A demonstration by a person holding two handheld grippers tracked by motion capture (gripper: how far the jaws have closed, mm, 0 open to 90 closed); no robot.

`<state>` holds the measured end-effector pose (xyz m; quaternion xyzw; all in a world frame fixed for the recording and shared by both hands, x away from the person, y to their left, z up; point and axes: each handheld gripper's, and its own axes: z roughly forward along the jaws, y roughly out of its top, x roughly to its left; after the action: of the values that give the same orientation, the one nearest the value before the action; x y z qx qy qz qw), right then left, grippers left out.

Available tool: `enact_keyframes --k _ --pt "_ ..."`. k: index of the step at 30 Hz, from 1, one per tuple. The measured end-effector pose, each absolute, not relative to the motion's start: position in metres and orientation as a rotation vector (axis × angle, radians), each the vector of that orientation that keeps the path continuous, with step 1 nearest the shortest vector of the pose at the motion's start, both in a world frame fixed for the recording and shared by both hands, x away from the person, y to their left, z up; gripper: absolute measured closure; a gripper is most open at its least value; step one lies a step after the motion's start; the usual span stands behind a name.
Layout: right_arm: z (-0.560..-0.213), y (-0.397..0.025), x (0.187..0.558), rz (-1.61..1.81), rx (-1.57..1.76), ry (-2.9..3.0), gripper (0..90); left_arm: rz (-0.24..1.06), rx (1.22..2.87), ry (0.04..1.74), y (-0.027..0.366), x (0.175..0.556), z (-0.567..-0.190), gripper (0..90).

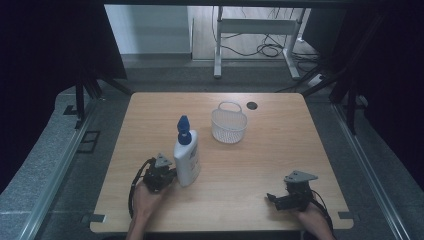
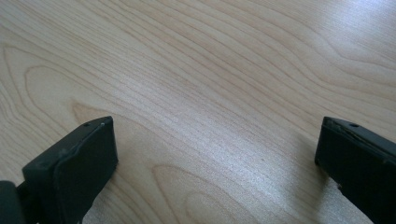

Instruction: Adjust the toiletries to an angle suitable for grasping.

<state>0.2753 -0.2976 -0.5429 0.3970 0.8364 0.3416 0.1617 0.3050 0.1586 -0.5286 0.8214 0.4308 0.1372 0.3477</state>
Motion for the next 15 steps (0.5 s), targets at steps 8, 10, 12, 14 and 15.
enact_keyframes --k 8,10,12,14,15 --pt "-0.5429 -0.2973 0.2755 0.975 1.132 2.388 0.0 0.326 2.146 1.096 0.1538 0.3044 -0.5315 89.1" --pt "-0.5429 -0.2973 0.2755 0.975 1.132 2.388 0.0 0.32 2.16 1.09 0.1522 0.3045 -0.5328 89.1" --pt "-0.543 -0.2973 0.2755 0.975 1.132 2.388 0.0 0.316 2.161 1.09 0.1515 0.3045 -0.5332 89.1" --pt "-0.5429 -0.2973 0.2755 0.975 1.132 2.388 0.0 0.31 2.159 1.091 0.1504 0.3042 -0.5333 89.1" --pt "-0.5429 -0.2973 0.2755 0.975 1.132 2.388 0.0 0.31 2.159 1.091 0.1504 0.3042 -0.5333 89.1"
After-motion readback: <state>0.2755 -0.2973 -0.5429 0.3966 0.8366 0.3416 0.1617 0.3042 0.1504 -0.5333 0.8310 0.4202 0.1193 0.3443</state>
